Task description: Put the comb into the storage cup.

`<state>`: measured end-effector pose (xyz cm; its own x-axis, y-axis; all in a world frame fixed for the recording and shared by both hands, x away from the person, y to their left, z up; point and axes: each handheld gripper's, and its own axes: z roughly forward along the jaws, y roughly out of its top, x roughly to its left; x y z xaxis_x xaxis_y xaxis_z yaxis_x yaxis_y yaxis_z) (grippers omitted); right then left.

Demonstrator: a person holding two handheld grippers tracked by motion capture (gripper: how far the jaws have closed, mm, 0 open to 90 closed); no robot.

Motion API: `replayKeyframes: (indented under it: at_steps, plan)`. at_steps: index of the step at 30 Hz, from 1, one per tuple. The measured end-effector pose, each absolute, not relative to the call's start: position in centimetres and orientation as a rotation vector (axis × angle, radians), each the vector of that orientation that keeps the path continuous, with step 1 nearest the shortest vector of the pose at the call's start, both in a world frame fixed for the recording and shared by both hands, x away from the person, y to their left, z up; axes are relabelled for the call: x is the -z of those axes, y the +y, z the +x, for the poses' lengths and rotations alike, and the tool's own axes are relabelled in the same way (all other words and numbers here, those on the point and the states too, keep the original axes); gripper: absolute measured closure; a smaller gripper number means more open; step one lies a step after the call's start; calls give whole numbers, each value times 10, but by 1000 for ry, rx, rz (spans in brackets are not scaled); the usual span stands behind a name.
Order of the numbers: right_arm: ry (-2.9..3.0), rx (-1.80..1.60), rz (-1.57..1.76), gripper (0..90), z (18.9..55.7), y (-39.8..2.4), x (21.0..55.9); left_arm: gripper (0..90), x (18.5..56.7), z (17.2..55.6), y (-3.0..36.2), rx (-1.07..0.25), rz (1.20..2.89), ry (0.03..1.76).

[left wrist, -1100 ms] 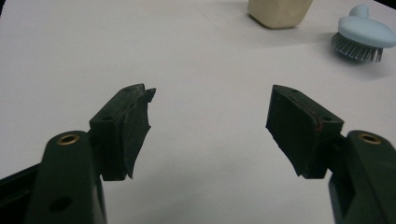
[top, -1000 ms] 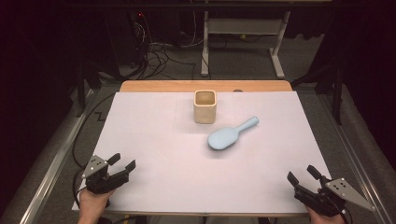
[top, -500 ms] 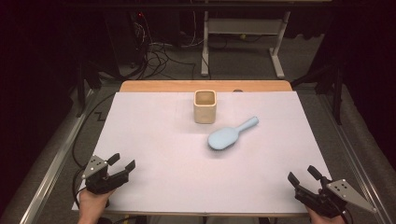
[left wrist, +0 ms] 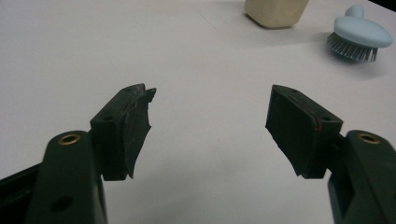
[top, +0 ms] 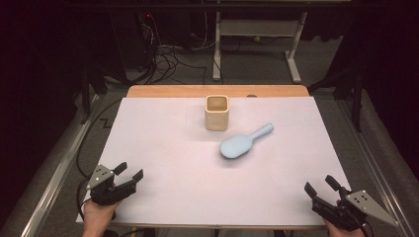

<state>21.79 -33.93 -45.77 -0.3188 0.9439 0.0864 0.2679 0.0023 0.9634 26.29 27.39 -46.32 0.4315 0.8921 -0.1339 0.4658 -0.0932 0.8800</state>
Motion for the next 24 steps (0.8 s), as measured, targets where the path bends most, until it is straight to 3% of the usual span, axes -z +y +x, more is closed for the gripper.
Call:
replayKeyframes:
  at_steps: [24]
  plan:
    - [1649,-1366,1254,245,220,-338,457,309,463,263,274,-559,1717,1185]
